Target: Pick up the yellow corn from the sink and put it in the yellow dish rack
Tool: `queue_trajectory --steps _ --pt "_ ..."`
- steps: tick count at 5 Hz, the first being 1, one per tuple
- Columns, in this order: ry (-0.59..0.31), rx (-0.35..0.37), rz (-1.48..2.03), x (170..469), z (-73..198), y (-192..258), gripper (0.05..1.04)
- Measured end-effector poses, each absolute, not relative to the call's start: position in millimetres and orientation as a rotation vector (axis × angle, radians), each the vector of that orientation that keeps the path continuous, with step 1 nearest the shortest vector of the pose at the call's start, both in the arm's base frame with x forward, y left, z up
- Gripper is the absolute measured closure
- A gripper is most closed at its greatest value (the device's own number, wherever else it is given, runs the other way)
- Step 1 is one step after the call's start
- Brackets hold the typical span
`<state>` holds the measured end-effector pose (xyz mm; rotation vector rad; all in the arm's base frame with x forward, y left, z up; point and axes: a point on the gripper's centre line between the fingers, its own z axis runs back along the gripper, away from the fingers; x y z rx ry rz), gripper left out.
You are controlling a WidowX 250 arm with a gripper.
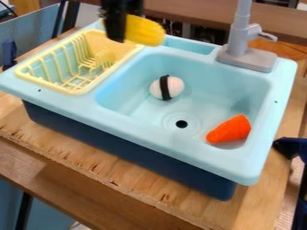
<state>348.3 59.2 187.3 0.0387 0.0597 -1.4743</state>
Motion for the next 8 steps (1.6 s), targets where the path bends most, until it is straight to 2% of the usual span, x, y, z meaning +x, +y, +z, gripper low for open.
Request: queue_trajectory --steps 1,3,4,5,6,7,8 --pt "0.084 0.029 -1.433 340 202 86 0.472" --pt "0.107 -0.037 -1.467 325 175 108 0.472" --pt "0.071 -0.012 -1.471 328 164 115 0.472" --pt "0.111 -0.033 -1.425 330 144 129 0.472" --pt "0.173 -0.007 -1.362 332 140 147 0.472" --pt "0.192 -0.007 -1.318 326 141 157 0.472" --pt "0.246 -0.063 -1.301 322 124 159 0.472"
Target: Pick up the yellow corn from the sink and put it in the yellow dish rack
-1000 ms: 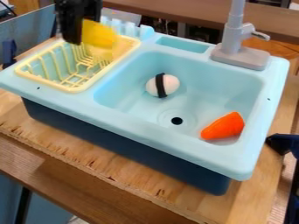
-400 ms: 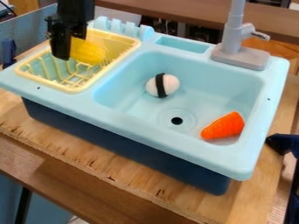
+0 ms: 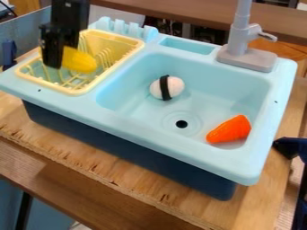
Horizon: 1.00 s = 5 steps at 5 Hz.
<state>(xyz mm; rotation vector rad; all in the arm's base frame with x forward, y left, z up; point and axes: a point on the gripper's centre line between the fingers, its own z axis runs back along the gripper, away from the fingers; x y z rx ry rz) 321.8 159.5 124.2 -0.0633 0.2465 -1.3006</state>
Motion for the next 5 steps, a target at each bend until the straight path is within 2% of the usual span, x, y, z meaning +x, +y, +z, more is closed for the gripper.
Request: queue_trajectory --steps 1,2,3,4,5 --pt "0.218 -0.095 -1.287 323 120 154 0.428" --pt "0.185 -0.117 -1.286 325 119 149 0.147" --pt "0.144 -0.137 -1.3 327 116 143 0.081" --pt "0.139 -0.137 -1.314 328 115 142 0.083" --pt "0.121 -0.029 -1.364 332 147 132 0.083"
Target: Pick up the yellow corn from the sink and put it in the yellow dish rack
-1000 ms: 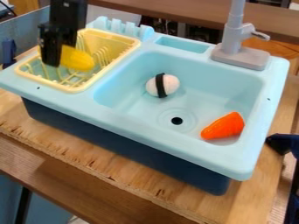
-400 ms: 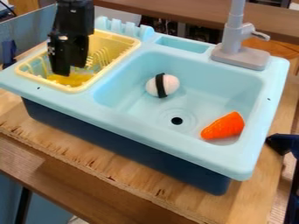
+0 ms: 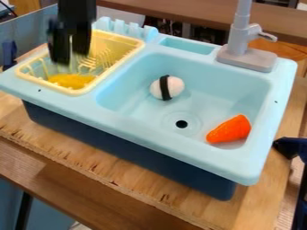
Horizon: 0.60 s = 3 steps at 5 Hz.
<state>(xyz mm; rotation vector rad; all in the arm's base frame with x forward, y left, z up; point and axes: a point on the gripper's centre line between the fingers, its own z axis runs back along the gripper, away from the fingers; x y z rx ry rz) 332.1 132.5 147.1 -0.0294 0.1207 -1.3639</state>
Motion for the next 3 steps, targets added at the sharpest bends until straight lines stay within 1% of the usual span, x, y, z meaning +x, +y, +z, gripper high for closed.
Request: queue_trajectory --steps 1,2,3 --pt "0.113 0.141 -1.381 331 192 106 0.083" --pt "0.12 0.105 -1.302 325 187 88 0.083" --pt "0.121 -0.018 -1.21 316 184 63 0.083"
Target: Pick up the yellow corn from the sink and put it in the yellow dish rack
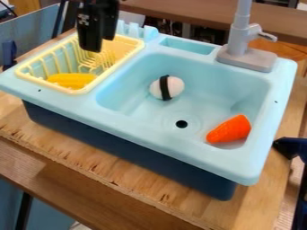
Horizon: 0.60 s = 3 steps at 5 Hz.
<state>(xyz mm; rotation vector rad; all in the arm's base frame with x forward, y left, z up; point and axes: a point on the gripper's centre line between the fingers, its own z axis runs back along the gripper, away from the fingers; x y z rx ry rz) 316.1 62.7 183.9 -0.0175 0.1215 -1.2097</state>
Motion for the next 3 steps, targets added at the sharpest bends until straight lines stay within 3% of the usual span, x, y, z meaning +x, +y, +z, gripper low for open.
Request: queue_trajectory --steps 1,2,3 --pt "0.095 -0.003 -0.97 311 156 55 0.083" --pt "-0.107 0.158 -0.718 300 174 57 0.083" --pt "-0.242 0.245 -0.455 310 181 60 0.083"
